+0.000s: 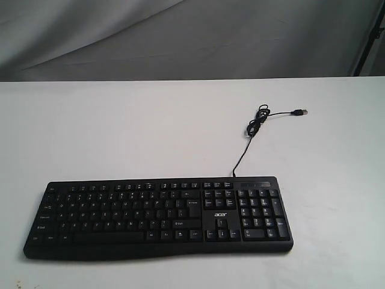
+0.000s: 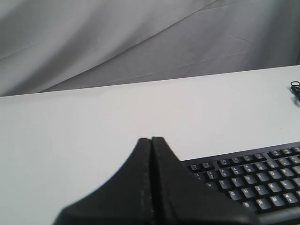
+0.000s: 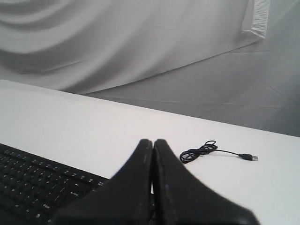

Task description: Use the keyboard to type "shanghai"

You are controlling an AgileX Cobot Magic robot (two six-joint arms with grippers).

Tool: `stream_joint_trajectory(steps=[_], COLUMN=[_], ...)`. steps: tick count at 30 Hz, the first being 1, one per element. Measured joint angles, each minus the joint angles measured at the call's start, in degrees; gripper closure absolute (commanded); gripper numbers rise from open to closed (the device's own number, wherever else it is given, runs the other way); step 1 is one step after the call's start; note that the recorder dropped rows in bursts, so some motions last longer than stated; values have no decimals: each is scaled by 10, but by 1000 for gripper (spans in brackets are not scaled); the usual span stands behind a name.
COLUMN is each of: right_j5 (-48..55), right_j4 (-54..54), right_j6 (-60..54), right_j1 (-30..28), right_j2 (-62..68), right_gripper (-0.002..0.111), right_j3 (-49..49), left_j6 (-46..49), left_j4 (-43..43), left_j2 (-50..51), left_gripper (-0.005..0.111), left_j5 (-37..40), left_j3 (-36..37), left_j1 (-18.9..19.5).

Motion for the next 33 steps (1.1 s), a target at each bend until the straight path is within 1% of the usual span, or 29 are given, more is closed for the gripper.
stream_joint_trajectory(steps=[3,6,8,10,12,16,18,24,29,33], right_j5=[17,28,26,10,-11,-41,-42,-40,27,49], right_j4=[4,32,56,53,19,-114,-162,-242,-266,-284], right_j6=[1,1,1,18,62,209,244,271,272,272], right_j1=[-2,-2,-2,-2,-3,-3,-3,-5,-6,-6], right_j2=[-4,-5,-5,-7,-14,-44,-52,-54,-54,-54], right_gripper=[108,108,108,108,108,108,108,108,108,108], right_j3=[0,0,9,25,43,65,66,67,67,67], left_j6=[0,0,0,0,0,0,0,0,0,0], left_j4=[0,0,0,0,0,0,0,0,0,0], left_j2=[0,0,0,0,0,0,0,0,0,0], left_gripper=[107,107,107,107,107,107,107,107,107,107], left_j5=[0,0,0,0,0,0,0,0,0,0], left_j3=[0,0,0,0,0,0,0,0,0,0], left_j1=[0,0,0,0,0,0,0,0,0,0])
